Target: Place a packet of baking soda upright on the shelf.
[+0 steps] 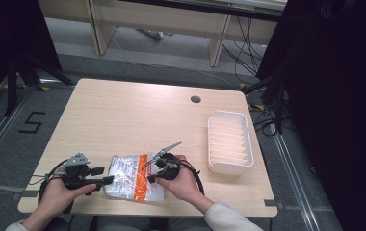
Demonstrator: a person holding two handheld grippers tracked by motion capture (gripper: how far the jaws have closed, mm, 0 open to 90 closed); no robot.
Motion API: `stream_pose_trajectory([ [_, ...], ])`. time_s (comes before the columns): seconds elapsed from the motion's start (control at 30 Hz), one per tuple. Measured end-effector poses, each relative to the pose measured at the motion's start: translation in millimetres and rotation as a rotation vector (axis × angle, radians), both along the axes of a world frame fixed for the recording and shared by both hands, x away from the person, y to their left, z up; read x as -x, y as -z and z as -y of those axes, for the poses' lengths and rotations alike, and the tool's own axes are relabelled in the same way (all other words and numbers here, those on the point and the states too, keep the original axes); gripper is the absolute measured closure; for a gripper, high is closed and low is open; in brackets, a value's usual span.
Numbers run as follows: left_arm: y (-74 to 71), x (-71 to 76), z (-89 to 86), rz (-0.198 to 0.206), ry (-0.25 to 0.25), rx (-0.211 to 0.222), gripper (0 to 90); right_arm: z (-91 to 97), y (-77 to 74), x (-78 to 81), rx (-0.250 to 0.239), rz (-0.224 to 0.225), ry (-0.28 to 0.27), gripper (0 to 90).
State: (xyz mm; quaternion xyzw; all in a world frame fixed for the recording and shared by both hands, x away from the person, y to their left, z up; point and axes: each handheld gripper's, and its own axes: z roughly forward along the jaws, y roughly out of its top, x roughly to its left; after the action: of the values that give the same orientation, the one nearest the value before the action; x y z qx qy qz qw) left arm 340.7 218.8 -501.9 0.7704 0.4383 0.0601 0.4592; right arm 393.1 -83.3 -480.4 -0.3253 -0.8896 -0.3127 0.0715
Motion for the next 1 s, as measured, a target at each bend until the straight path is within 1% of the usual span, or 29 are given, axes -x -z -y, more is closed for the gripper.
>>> stream_pose_trajectory([
  [0.03, -0.3, 0.1, -0.3, -0.004, 0.000, 0.000, 39.4, -0.1, -2.1, -1.5, 0.010, 0.006, -0.007, 90.0],
  [0.07, 0.0, 0.1, -0.4, -0.001, -0.001, 0.002, 39.5, 0.3, -5.8, -4.8, 0.016, 0.015, -0.025, 90.0],
  [0.1, 0.0, 0.0, -0.5, 0.002, 0.000, 0.002, 39.5, 0.3, -5.8, -4.8, 0.016, 0.015, -0.025, 90.0],
  [0.13, -0.1, 0.1, -0.6, 0.002, 0.001, 0.004, 39.5, 1.2, -10.5, -7.5, 0.029, 0.011, -0.038, 90.0],
  [0.17, -0.1, 0.1, -0.6, 0.002, 0.001, 0.004, 39.5, 2.3, -13.2, -10.0, 0.026, -0.003, -0.055, 90.0],
  [0.2, -0.2, 0.1, -0.6, 0.003, 0.000, 0.005, 39.5, 3.1, -16.0, -11.9, 0.034, -0.006, -0.055, 90.0],
  [0.23, -0.5, 0.1, -0.8, 0.001, 0.001, 0.004, 39.5, 4.0, -19.4, -13.6, 0.044, -0.007, -0.056, 90.0],
  [0.27, -0.4, 0.2, -0.7, 0.003, -0.002, 0.005, 39.5, 4.0, -19.4, -13.6, 0.044, -0.007, -0.056, 90.0],
  [0.3, -0.4, 0.1, -0.8, 0.001, 0.000, 0.004, 39.5, 5.2, -22.3, -16.9, 0.053, 0.005, -0.078, 90.0],
  [0.33, -0.5, 0.1, -0.7, 0.000, 0.000, 0.004, 39.5, 6.5, -26.4, -19.4, 0.064, 0.005, -0.091, 90.0],
  [0.37, -0.1, 0.0, -0.5, 0.004, 0.000, 0.004, 39.5, 9.1, -33.9, -24.2, 0.086, 0.022, -0.121, 90.0],
  [0.4, -0.1, 0.0, -0.5, 0.004, 0.000, 0.004, 39.5, 9.1, -33.9, -24.2, 0.086, 0.022, -0.121, 90.0],
  [0.43, -0.1, 0.0, -0.4, 0.003, -0.001, 0.004, 39.5, 10.2, -37.0, -25.5, 0.096, 0.020, -0.124, 90.0],
  [0.47, 0.0, -0.1, -0.4, 0.002, -0.001, 0.004, 39.5, 11.3, -41.9, -26.0, 0.120, 0.028, -0.118, 90.0],
  [0.5, 0.0, -0.1, -0.4, 0.001, 0.000, 0.005, 39.5, 13.2, -46.4, -29.3, 0.135, 0.045, -0.139, 90.0],
  [0.53, 0.0, 0.0, -0.3, 0.001, -0.001, 0.005, 39.5, 13.9, -49.2, -30.6, 0.137, 0.049, -0.151, 90.0],
  [0.57, 0.0, -0.1, -0.3, 0.002, 0.000, 0.005, 39.5, 16.0, -59.4, -32.8, 0.171, 0.043, -0.155, 90.0],
  [0.6, 0.1, -0.1, -0.3, 0.002, 0.000, 0.005, 39.5, 16.0, -59.4, -32.8, 0.171, 0.043, -0.155, 90.0],
  [0.63, 0.1, 0.0, -0.3, 0.001, 0.000, 0.004, 39.5, 16.6, -61.6, -35.1, 0.171, 0.058, -0.184, 90.0],
  [0.67, 0.0, 0.0, -0.3, -0.001, 0.000, 0.004, 39.5, 17.4, -65.9, -36.6, 0.189, 0.059, -0.202, 90.0],
  [0.7, -0.2, -0.1, -0.4, -0.002, 0.001, 0.003, 39.5, 18.7, -71.2, -38.9, 0.209, 0.077, -0.226, 90.0],
  [0.73, -0.2, 0.0, -0.3, -0.002, 0.000, 0.004, 39.5, 18.6, -74.7, -39.2, 0.212, 0.075, -0.227, 90.0],
  [0.77, -0.3, -0.1, -0.4, -0.002, 0.001, 0.003, 39.5, 19.1, -80.6, -40.6, 0.224, 0.081, -0.243, 90.0],
  [0.8, -0.2, -0.1, -0.3, -0.003, 0.001, 0.003, 39.5, 20.5, -89.1, -44.1, 0.259, 0.110, -0.290, 90.0],
  [0.83, -0.2, -0.1, -0.3, -0.003, 0.001, 0.003, 39.5, 20.5, -89.1, -44.1, 0.259, 0.110, -0.290, 90.0],
  [0.87, -0.2, -0.1, -0.3, -0.003, 0.002, 0.003, 39.5, 20.9, -97.5, -45.4, 0.292, 0.121, -0.317, 90.0],
  [0.93, -0.1, -0.2, -0.4, -0.002, 0.003, 0.002, 39.5, 21.2, -100.4, -45.8, 0.293, 0.125, -0.327, 90.0],
  [0.97, 0.0, -0.3, -0.2, -0.002, 0.001, 0.004, 39.5, 22.2, -107.1, -48.3, 0.305, 0.145, -0.394, 90.0],
  [1.0, 0.1, -0.3, -0.1, -0.002, 0.001, 0.005, 39.5, 22.2, -107.1, -48.3, 0.305, 0.145, -0.394, 90.0],
])
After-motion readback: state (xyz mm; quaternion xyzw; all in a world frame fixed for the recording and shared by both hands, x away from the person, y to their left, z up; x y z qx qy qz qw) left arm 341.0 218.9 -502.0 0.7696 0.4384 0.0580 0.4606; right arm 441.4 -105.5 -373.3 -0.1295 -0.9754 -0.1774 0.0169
